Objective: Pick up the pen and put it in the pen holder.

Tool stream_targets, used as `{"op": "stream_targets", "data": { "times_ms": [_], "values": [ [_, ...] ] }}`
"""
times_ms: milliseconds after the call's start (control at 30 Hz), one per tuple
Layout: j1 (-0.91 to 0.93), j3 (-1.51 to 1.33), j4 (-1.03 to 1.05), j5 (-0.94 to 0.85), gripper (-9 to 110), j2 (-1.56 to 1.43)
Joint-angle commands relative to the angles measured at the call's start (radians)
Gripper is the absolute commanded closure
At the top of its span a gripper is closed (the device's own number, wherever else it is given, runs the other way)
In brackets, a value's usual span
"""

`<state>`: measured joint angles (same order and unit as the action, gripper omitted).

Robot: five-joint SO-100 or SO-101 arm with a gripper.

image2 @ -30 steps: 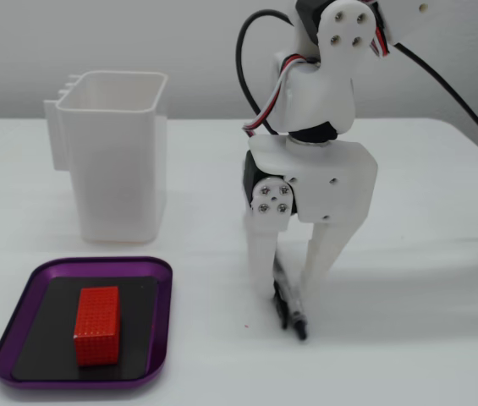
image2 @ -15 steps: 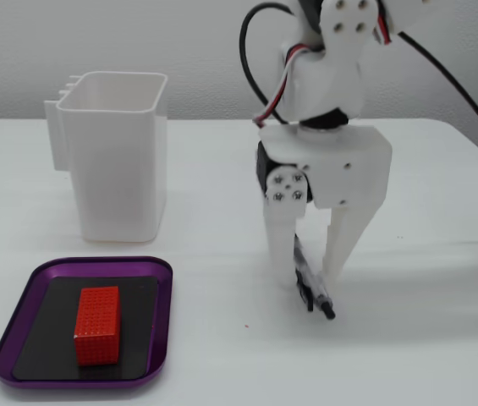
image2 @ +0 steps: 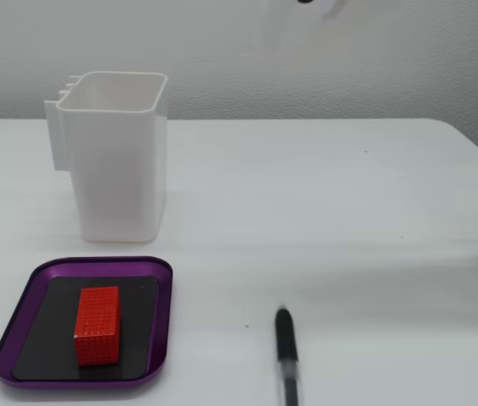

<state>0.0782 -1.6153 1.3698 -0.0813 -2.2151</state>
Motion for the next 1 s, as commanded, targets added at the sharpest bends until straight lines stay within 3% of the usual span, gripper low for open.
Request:
{"op": "stream_targets", "data": {
  "times_ms": [0, 200, 333, 433, 533, 767, 967],
  "values": [
    [0.026, 0.083, 0.011, 0.003, 102, -0.031],
    [-0.017, -0.232, -0.015, -0.011, 102, -0.032],
    [-0.189, -0.568, -0.213, -0.003, 100, -0.046],
    [-0.285, -0.721, -0.351, 0.029, 91, -0.034],
    [-0.308, -0.738, -0.433, 0.063, 85, -0.034],
    [-0.311, -0.736, -0.611, 0.094, 84, -0.002],
    [-0.307, -0.666, -0.595, 0.15, 84, 0.215]
  ]
}}
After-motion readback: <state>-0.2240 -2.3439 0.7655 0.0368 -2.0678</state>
